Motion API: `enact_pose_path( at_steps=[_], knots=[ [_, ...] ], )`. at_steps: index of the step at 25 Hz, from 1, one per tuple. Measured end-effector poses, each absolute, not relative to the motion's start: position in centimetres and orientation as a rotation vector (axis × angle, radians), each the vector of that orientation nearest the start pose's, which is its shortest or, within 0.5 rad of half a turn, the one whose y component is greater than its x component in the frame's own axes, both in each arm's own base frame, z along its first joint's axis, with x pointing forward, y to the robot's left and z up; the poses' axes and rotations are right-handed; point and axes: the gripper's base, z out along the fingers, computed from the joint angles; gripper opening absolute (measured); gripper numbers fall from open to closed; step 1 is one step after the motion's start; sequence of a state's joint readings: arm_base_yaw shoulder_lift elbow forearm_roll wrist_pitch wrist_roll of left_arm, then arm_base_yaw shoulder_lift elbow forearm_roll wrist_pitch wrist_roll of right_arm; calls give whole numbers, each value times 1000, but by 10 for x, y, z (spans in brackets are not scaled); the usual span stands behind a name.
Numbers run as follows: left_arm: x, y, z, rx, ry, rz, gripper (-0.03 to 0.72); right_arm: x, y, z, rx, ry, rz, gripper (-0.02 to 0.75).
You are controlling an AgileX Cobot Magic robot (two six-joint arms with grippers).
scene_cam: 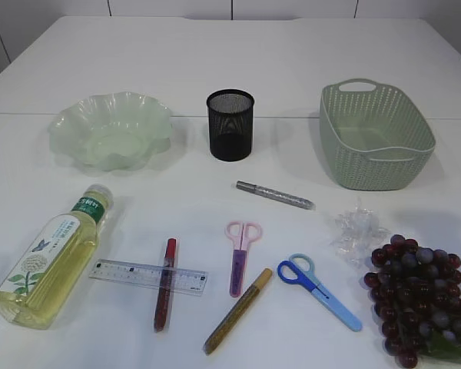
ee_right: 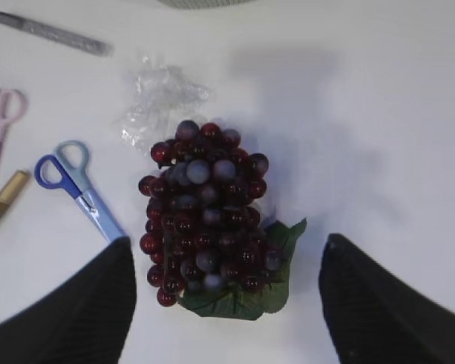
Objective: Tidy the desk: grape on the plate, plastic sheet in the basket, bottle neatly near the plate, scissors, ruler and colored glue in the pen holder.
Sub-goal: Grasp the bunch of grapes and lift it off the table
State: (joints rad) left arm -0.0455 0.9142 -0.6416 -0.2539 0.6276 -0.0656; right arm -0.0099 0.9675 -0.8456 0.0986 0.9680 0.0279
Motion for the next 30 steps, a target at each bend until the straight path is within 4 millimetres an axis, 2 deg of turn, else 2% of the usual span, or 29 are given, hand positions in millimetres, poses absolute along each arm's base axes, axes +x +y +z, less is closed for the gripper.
enact_pose_path(
  at_steps=[2,5,10,16,21,30],
  knots=[
    [185,-22,281,-177,2418,-318,478,193,6,311,83,2653,134,584],
    [209,-24,281,-141,2488,-307,478,220,6,294,77,2785,137,584],
    [235,-26,280,-123,2562,-307,478,243,8,261,60,2941,175,584],
    [238,-26,279,-121,2582,-309,478,265,12,229,-35,3007,183,603],
    [237,-27,279,-121,2586,-310,477,276,12,204,-99,3072,183,619],
    [236,-27,279,-117,2608,-313,477,290,11,181,-118,3065,169,619]
  ],
)
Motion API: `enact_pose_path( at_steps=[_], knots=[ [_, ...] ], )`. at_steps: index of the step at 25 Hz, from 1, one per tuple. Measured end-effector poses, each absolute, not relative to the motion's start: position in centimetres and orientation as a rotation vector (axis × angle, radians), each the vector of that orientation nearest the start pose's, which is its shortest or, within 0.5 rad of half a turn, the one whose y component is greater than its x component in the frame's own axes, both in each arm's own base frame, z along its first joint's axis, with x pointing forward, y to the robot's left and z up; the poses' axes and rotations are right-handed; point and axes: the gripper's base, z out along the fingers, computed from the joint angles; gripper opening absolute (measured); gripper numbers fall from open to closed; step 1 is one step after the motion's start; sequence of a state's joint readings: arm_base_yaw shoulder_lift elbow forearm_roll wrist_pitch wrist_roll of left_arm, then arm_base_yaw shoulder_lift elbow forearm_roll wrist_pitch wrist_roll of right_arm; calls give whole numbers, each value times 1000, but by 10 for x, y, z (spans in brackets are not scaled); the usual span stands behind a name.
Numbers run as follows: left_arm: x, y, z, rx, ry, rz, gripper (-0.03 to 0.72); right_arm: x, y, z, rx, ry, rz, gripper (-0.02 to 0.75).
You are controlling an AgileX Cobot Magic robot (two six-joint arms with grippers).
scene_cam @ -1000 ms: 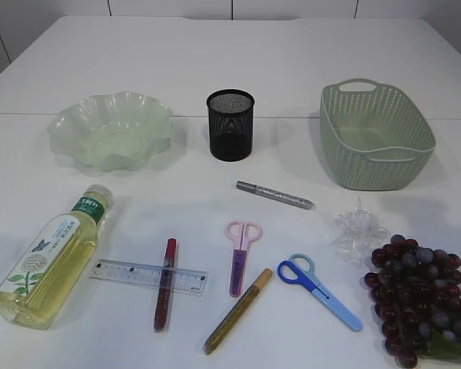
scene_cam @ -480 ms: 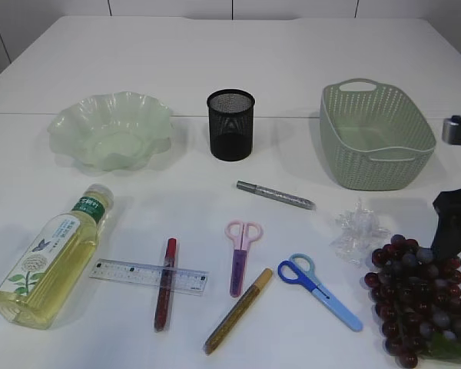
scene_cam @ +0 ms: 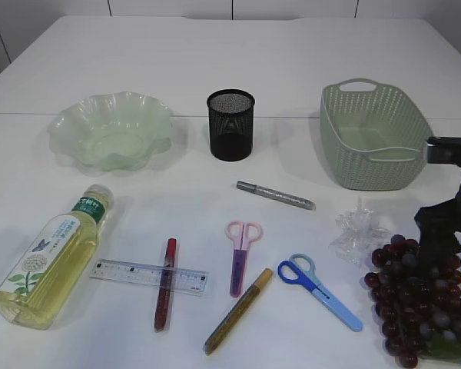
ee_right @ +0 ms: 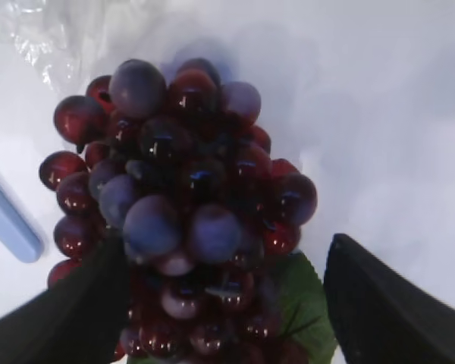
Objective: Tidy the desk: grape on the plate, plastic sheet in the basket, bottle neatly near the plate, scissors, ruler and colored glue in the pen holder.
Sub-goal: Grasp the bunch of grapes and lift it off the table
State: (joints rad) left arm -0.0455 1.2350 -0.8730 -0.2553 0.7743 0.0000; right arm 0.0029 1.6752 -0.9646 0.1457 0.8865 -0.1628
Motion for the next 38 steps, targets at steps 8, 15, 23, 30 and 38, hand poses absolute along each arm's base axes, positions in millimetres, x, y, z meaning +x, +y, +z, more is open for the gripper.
enact_pose_path(
  at_steps=[8,15,23,30,38],
  knots=[
    [234,-27,278,-115,2625,-316,477,296,10,168,-132,3068,145,619],
    [234,-27,278,-115,2629,-316,475,301,10,151,-138,3092,138,619],
    [234,-27,278,-115,2629,-316,475,305,9,134,-140,3132,137,617],
    [234,-27,278,-115,2629,-316,468,306,10,132,-137,3129,140,498],
    [234,-27,278,-115,2629,-316,461,308,11,133,-120,3123,160,217]
  ],
)
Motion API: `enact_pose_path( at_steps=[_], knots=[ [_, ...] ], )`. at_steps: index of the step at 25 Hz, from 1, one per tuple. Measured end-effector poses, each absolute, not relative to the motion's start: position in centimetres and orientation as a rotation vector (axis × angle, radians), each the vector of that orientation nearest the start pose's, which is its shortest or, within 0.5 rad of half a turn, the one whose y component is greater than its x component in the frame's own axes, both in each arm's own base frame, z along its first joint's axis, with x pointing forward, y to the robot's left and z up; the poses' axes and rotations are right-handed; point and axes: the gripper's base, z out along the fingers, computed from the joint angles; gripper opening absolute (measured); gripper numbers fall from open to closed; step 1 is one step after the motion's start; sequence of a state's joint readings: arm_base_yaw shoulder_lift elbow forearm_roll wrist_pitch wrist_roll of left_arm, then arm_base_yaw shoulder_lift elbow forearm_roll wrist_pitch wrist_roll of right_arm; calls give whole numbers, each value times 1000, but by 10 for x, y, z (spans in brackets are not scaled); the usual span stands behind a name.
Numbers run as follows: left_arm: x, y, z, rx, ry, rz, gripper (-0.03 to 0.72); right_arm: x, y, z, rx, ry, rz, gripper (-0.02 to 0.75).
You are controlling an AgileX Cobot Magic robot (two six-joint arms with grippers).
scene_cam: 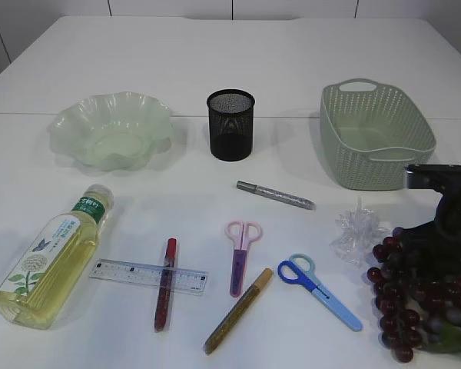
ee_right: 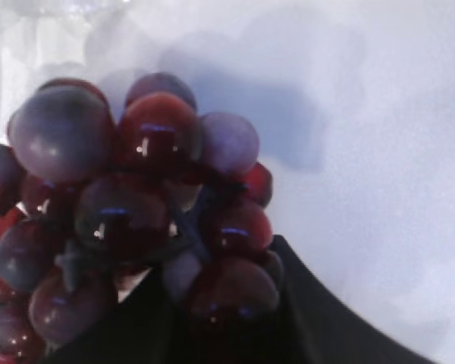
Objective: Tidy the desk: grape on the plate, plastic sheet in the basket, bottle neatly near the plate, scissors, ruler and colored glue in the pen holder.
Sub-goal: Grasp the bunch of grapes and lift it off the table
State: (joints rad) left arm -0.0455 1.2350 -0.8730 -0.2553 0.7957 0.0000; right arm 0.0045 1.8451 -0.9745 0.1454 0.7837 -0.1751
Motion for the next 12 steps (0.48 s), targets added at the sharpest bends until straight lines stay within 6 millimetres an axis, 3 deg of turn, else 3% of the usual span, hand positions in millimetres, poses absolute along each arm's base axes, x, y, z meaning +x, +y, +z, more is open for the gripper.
enact_pose_path(
  at_steps=[7,12],
  knots=[
    [234,-27,278,-115,2629,-316,459,304,11,142,-126,3128,166,172],
    [234,-27,278,-114,2631,-316,459,294,11,172,-148,3098,161,164]
  ],
)
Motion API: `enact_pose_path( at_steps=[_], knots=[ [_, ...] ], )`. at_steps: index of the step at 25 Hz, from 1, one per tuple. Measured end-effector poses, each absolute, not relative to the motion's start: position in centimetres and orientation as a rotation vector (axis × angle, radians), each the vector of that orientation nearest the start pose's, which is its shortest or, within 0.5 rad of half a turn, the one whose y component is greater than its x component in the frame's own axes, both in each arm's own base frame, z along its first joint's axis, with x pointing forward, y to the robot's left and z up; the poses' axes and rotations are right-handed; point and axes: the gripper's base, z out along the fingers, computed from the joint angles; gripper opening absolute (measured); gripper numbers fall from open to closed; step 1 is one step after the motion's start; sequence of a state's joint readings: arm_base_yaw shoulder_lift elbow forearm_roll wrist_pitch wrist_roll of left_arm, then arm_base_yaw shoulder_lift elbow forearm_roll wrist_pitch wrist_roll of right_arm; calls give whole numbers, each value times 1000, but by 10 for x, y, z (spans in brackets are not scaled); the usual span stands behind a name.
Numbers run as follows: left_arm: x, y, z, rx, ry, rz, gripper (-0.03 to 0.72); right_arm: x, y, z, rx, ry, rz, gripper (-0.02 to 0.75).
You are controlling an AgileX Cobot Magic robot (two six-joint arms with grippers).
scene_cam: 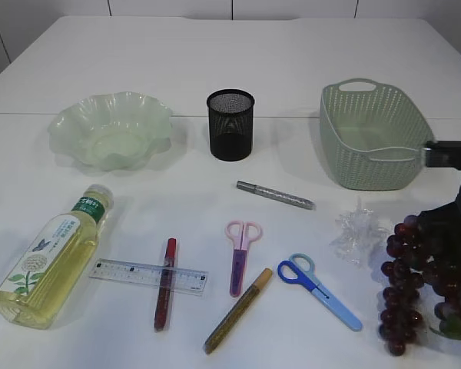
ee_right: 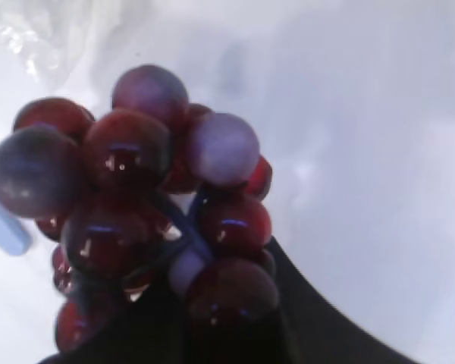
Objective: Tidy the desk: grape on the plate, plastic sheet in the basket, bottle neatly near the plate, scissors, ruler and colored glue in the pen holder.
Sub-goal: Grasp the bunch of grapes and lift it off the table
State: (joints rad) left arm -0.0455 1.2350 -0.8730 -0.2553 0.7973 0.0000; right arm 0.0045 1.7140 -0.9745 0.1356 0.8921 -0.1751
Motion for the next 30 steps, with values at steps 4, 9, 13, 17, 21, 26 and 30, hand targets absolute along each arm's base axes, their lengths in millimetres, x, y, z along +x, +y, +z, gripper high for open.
enact_pose_path(
  at_steps=[4,9,13,17,21,26,30],
  knots=[
    [234,-27,277,-114,2633,-317,459,285,10,196,-170,3054,143,162],
    [232,-27,277,-112,2648,-319,459,270,10,227,-182,2986,131,158],
    [231,-28,276,-55,2661,-307,457,253,12,259,-236,2887,153,158],
    [231,-28,276,-39,2662,-304,456,232,19,291,-264,2750,230,158],
    [231,-28,276,-36,2662,-305,457,217,27,311,-271,2655,356,158],
    [230,-28,276,-32,2669,-308,456,213,45,318,-311,2600,593,158],
    [230,-29,276,-40,2676,-328,456,211,65,329,-414,2541,673,158]
  ],
)
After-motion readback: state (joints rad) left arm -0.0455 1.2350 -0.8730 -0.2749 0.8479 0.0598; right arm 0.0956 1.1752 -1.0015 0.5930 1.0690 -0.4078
